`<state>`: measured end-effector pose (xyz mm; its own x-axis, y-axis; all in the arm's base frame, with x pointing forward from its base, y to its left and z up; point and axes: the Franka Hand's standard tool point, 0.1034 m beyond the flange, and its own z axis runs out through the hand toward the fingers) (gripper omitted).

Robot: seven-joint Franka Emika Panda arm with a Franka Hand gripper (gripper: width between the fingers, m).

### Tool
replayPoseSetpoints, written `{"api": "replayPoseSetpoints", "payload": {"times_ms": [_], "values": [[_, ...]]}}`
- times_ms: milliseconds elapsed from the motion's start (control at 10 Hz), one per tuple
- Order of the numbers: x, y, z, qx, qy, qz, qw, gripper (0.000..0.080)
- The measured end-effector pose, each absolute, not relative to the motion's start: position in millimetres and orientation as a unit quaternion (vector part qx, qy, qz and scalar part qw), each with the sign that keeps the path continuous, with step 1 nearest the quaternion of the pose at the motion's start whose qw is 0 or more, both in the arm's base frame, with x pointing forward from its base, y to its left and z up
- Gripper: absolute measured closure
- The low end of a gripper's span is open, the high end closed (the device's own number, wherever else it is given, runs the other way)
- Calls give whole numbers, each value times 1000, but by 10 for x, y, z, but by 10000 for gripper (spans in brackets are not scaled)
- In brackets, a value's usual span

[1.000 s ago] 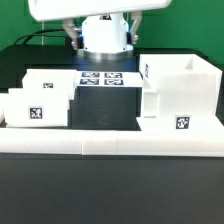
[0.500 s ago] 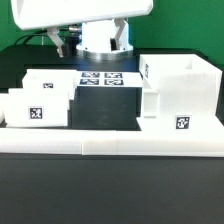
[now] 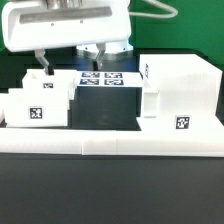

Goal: Assemble drawer

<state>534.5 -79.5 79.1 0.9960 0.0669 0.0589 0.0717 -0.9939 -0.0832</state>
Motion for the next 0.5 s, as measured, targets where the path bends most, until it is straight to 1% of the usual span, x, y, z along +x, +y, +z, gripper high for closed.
{"api": "replayPoseSetpoints", "payload": {"times_ms": [200, 500], "values": [[5248, -889, 562, -998, -38, -28, 29, 151], [5241, -893, 551, -999, -36, -26, 29, 151]]}}
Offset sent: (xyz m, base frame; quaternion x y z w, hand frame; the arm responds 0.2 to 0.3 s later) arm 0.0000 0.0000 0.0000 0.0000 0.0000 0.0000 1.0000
